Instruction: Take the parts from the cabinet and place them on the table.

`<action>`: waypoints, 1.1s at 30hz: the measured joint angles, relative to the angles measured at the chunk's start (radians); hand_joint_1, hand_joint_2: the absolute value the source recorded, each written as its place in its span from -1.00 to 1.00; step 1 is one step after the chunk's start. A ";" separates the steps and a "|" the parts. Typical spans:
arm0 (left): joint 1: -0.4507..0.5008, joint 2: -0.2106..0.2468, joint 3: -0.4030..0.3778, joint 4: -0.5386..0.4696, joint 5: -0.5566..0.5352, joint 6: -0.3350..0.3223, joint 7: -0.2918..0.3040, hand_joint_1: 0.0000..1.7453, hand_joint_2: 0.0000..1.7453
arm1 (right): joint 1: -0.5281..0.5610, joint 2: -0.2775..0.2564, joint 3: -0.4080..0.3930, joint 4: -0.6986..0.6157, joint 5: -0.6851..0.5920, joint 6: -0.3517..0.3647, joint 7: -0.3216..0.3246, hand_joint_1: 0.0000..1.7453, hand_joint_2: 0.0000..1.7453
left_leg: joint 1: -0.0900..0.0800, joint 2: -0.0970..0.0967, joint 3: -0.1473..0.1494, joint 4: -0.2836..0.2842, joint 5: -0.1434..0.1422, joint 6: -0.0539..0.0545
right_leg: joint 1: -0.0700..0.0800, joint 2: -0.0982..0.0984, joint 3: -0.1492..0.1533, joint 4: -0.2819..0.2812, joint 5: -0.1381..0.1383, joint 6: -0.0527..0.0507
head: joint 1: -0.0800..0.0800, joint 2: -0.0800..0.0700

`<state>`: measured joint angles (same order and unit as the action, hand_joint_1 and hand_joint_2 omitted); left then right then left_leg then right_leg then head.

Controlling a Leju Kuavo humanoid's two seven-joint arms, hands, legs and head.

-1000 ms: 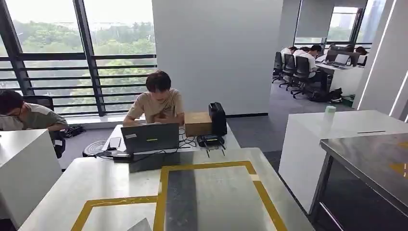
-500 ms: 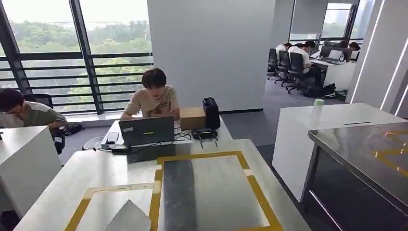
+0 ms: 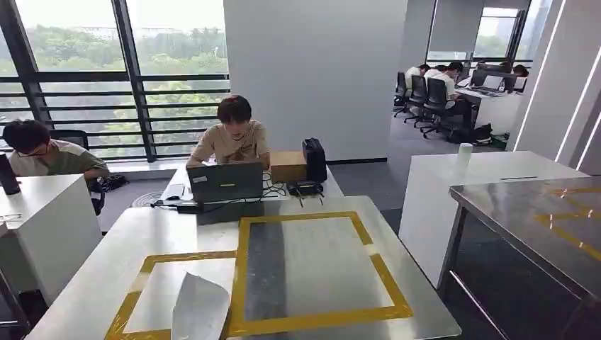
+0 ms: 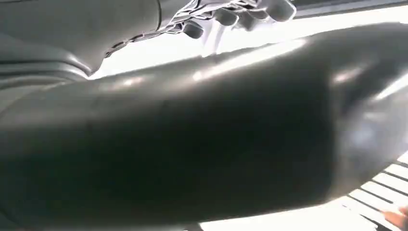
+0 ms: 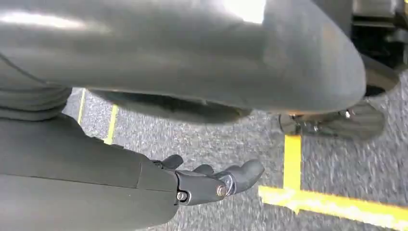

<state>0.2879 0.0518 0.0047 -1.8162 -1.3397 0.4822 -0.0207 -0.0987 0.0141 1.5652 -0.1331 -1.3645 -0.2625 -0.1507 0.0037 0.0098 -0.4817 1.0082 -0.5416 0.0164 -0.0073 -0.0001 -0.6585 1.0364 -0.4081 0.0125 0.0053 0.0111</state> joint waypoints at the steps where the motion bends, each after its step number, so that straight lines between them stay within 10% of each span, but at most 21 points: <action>1: 0.004 -0.007 0.019 0.000 0.005 0.000 -0.005 -1.00 -1.00 | 0.001 0.000 0.000 0.000 0.000 0.000 0.000 -1.00 -1.00 | 0.000 0.000 -0.011 0.000 0.010 0.006 | 0.001 0.000 -0.013 0.038 -0.056 0.003 | 0.001 0.000; 4: 0.015 -0.031 0.063 0.002 0.024 -0.018 -0.022 -1.00 -1.00 | 0.001 0.000 0.000 0.000 -0.007 0.000 0.001 -1.00 -1.00 | -0.004 0.002 -0.059 0.002 0.045 0.016 | 0.000 0.000 -0.060 0.255 -0.211 0.005 | 0.000 0.000; 6: 0.010 -0.060 0.118 0.030 0.086 -0.063 -0.074 -1.00 -1.00 | 0.001 0.000 -0.003 0.000 -0.016 0.000 0.000 -1.00 -1.00 | -0.007 0.002 -0.085 0.004 0.071 0.016 | 0.002 0.000 -0.036 0.287 -0.180 -0.001 | 0.000 0.000; 8: -0.011 -0.097 0.223 0.132 0.125 -0.094 -0.147 -1.00 -1.00 | 0.001 0.000 -0.009 0.000 -0.026 0.000 0.001 -1.00 -1.00 | -0.007 0.003 -0.123 0.009 0.098 0.011 | 0.010 0.000 0.066 0.174 -0.105 -0.013 | 0.001 0.000; 10: -0.053 -0.114 0.339 0.297 0.113 -0.082 -0.198 -1.00 -1.00 | -0.002 0.000 -0.014 0.000 -0.029 0.000 0.002 -1.00 -1.00 | -0.009 0.003 -0.142 0.011 0.117 0.002 | 0.021 0.000 0.209 -0.015 -0.140 -0.029 | 0.002 0.000; 11: -0.085 -0.112 0.398 0.407 0.114 -0.075 -0.227 -1.00 -1.00 | -0.004 0.000 -0.016 0.000 -0.031 0.000 0.003 -1.00 -1.00 | -0.009 0.005 -0.146 0.009 0.127 -0.005 | 0.023 0.000 0.228 -0.067 -0.156 -0.030 | 0.002 0.000; 15: -0.185 -0.056 0.639 0.937 0.095 -0.045 -0.244 -1.00 -1.00 | -0.004 0.002 -0.024 0.000 -0.046 0.000 0.008 -1.00 -1.00 | 0.000 0.008 -0.156 0.002 0.148 -0.029 | 0.019 0.002 0.196 -0.079 -0.109 -0.050 | 0.002 0.000; 18: -0.212 -0.032 0.734 1.163 0.092 -0.051 -0.228 -1.00 -1.00 | -0.001 0.001 -0.025 0.000 -0.051 -0.006 0.013 -1.00 -1.00 | 0.003 -0.008 -0.198 0.150 -0.022 -0.049 | 0.019 0.000 0.159 -0.078 -0.078 -0.062 | 0.000 0.000; 20: -0.247 -0.025 0.784 1.291 0.121 -0.160 -0.145 -1.00 -1.00 | -0.002 0.001 -0.029 0.000 -0.059 -0.006 0.023 -1.00 -1.00 | 0.010 -0.008 -0.213 0.279 -0.063 -0.061 | 0.019 -0.013 0.129 -0.073 -0.057 -0.058 | 0.000 0.000; 23: -0.273 -0.031 0.880 1.414 0.193 -0.310 0.028 -1.00 -1.00 | -0.003 0.001 -0.040 0.000 -0.065 -0.006 0.027 -1.00 -1.00 | 0.030 -0.008 -0.131 0.223 0.038 -0.076 | 0.012 -0.014 0.074 -0.049 -0.035 -0.043 | 0.001 0.000; 24: -0.282 -0.041 0.911 1.448 0.194 -0.331 0.114 -1.00 -1.00 | -0.003 0.000 -0.046 0.000 -0.067 -0.006 0.034 -1.00 -1.00 | 0.038 -0.007 -0.072 0.147 0.047 -0.084 | 0.009 -0.013 0.061 -0.035 -0.029 -0.034 | 0.000 0.000; 25: -0.296 -0.056 0.932 1.478 0.185 -0.347 0.199 -1.00 -1.00 | -0.004 -0.008 -0.048 0.001 -0.066 -0.006 0.040 -1.00 -1.00 | 0.039 -0.012 -0.014 0.059 -0.006 -0.098 | 0.012 -0.013 0.042 -0.021 -0.026 -0.025 | -0.001 0.000; 30: -0.312 -0.092 0.984 1.557 0.177 -0.369 0.336 -1.00 -1.00 | -0.005 -0.008 -0.049 0.001 -0.060 0.001 0.053 -1.00 -1.00 | 0.020 -0.007 -0.039 0.031 0.002 -0.031 | 0.001 -0.012 0.012 0.000 -0.004 -0.002 | 0.000 0.000; 33: -0.323 -0.102 1.013 1.572 0.198 -0.364 0.344 -1.00 -1.00 | -0.005 -0.008 -0.049 0.001 -0.063 0.000 0.056 -1.00 -1.00 | 0.012 -0.004 -0.065 0.032 0.031 -0.001 | 0.001 -0.009 -0.040 0.164 -0.164 0.004 | 0.001 0.000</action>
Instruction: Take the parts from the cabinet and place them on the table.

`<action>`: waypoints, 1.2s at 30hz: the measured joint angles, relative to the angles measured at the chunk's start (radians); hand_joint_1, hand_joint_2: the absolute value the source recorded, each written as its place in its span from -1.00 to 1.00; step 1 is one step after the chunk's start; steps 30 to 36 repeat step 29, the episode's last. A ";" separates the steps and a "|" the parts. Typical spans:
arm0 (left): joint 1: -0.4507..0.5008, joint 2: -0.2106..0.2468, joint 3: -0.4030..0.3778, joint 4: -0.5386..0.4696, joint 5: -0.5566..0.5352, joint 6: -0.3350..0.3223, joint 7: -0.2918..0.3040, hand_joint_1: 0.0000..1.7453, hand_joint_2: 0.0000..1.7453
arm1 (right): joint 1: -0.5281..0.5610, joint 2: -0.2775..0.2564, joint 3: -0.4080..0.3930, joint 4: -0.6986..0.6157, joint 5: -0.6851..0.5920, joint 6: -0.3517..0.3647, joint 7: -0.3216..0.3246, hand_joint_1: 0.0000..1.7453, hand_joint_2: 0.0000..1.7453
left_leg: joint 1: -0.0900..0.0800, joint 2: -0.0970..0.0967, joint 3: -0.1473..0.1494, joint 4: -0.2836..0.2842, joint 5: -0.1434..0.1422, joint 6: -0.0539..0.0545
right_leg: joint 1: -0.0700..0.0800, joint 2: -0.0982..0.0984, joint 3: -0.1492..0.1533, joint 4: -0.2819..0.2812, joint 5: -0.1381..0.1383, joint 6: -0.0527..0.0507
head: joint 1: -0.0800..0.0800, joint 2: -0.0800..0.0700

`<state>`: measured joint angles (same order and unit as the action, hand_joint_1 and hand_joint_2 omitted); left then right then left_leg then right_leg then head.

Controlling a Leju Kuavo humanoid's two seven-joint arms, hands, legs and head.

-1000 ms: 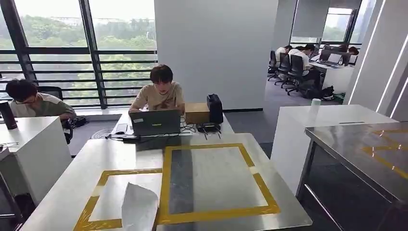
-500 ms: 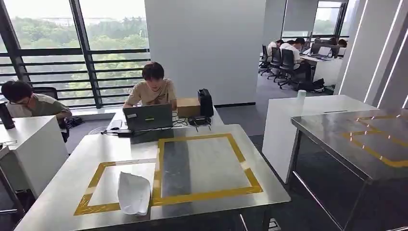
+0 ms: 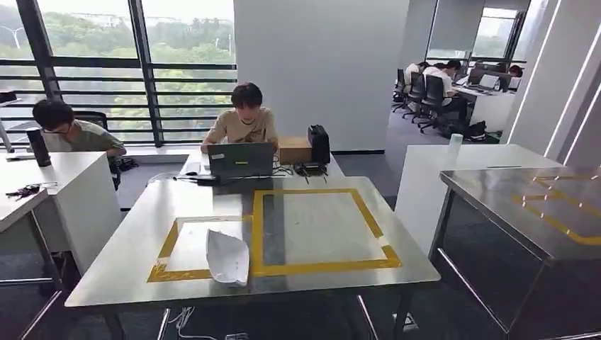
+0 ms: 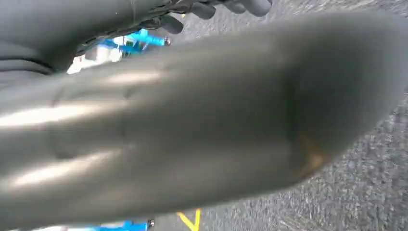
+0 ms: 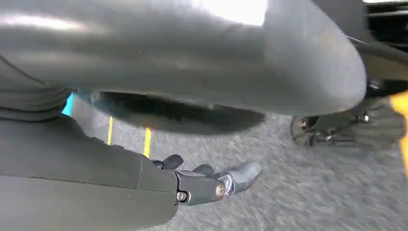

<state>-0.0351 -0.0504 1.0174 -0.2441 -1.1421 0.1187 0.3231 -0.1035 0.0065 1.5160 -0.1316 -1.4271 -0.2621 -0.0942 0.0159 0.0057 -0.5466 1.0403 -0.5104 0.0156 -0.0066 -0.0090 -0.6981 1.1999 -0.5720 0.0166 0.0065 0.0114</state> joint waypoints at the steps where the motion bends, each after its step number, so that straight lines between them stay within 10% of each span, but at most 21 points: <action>1: -0.002 -0.005 0.011 0.004 0.005 0.011 0.000 -1.00 -1.00 | -0.001 0.000 -0.001 0.000 -0.001 0.000 0.004 -1.00 -1.00 | -0.005 0.001 -0.013 0.000 0.010 0.003 | 0.000 0.001 -0.018 0.075 -0.041 -0.002 | 0.001 0.000; 3: -0.006 -0.017 0.025 0.009 0.009 0.030 -0.013 -1.00 -1.00 | -0.001 0.000 -0.003 0.000 -0.002 0.000 0.022 -1.00 -1.00 | -0.013 0.003 -0.038 0.002 0.028 0.007 | 0.004 0.002 -0.011 0.133 -0.047 -0.011 | 0.000 0.000; 4: -0.006 -0.024 0.029 0.013 0.009 0.035 -0.027 -1.00 -1.00 | -0.001 0.000 -0.004 0.000 -0.009 0.000 0.028 -1.00 1.00 | -0.015 0.003 -0.049 0.002 0.037 0.008 | 0.009 0.003 0.020 0.106 -0.018 -0.019 | 0.001 0.000; 6: -0.007 -0.032 0.030 0.018 -0.011 0.037 -0.066 -1.00 -1.00 | -0.001 -0.002 -0.008 0.000 -0.024 0.000 0.038 -1.00 1.00 | -0.016 0.002 -0.067 0.002 0.054 0.008 | 0.028 0.004 0.142 -0.054 0.047 -0.041 | 0.001 0.000; 8: -0.011 -0.037 0.030 0.022 -0.035 0.023 -0.097 -1.00 -1.00 | -0.005 -0.009 -0.018 0.000 -0.034 0.000 0.037 -1.00 1.00 | -0.016 0.003 -0.074 0.001 0.069 -0.002 | 0.042 0.002 0.233 -0.200 0.022 -0.062 | 0.000 0.000; 12: -0.017 -0.032 0.028 0.027 -0.057 0.007 -0.121 -1.00 -1.00 | -0.002 -0.009 -0.027 0.000 -0.043 0.000 0.039 -1.00 1.00 | -0.009 0.006 -0.076 -0.019 0.108 -0.023 | 0.044 0.005 0.216 -0.226 0.058 -0.065 | 0.000 0.000; 16: -0.016 -0.016 0.023 0.029 -0.076 -0.003 -0.131 -1.00 -1.00 | -0.001 -0.005 -0.034 0.000 -0.048 -0.003 0.046 -1.00 1.00 | -0.008 -0.003 -0.131 0.152 -0.077 -0.039 | 0.034 -0.001 0.174 -0.236 0.106 -0.066 | 0.000 0.000; 18: -0.017 -0.011 0.013 0.030 -0.087 -0.006 -0.140 -1.00 -1.00 | -0.001 -0.002 -0.039 0.000 -0.048 -0.002 0.056 -1.00 1.00 | -0.007 -0.003 -0.138 0.259 -0.105 -0.045 | 0.031 -0.004 0.133 -0.224 0.127 -0.064 | 0.000 0.000; 21: -0.018 -0.010 0.006 0.032 -0.095 -0.015 -0.144 -1.00 -1.00 | -0.001 0.000 -0.043 0.000 -0.051 -0.002 0.056 -1.00 1.00 | 0.000 -0.003 -0.033 0.168 -0.005 -0.055 | 0.025 -0.006 0.070 -0.199 0.159 -0.052 | 0.000 0.000; 23: -0.024 -0.014 -0.002 0.034 -0.097 -0.018 -0.142 -1.00 -1.00 | 0.000 -0.002 -0.048 0.000 -0.051 -0.002 0.059 -1.00 1.00 | -0.001 -0.007 0.089 -0.006 -0.068 -0.067 | 0.025 -0.004 0.032 -0.176 0.173 -0.038 | -0.002 0.000; 24: -0.023 -0.012 -0.004 0.034 -0.097 -0.018 -0.141 -1.00 -1.00 | 0.002 -0.001 -0.048 0.000 -0.051 -0.002 0.063 -1.00 1.00 | -0.007 -0.015 0.085 -0.011 -0.070 -0.040 | 0.026 -0.004 0.034 -0.172 0.183 -0.033 | -0.001 0.000; 27: -0.018 -0.016 -0.004 0.037 -0.096 -0.018 -0.141 -1.00 -1.00 | 0.003 0.000 -0.048 0.000 -0.052 -0.002 0.073 -1.00 1.00 | -0.011 -0.009 0.065 -0.015 -0.052 -0.014 | 0.019 -0.001 0.030 -0.173 0.209 -0.021 | -0.002 0.000; 29: -0.020 -0.018 -0.005 0.040 -0.096 -0.018 -0.138 -1.00 -1.00 | 0.002 0.000 -0.051 0.000 -0.057 -0.002 0.072 -1.00 1.00 | -0.010 -0.001 0.042 -0.015 -0.028 0.005 | 0.014 0.005 0.011 -0.123 0.119 -0.008 | -0.002 -0.001; 36: -0.020 -0.018 -0.005 0.040 -0.096 -0.018 -0.138 -1.00 -1.00 | 0.002 0.000 -0.051 0.000 -0.057 -0.002 0.072 -1.00 1.00 | -0.010 -0.001 0.042 -0.015 -0.028 0.005 | 0.014 0.005 0.011 -0.123 0.119 -0.008 | -0.002 -0.001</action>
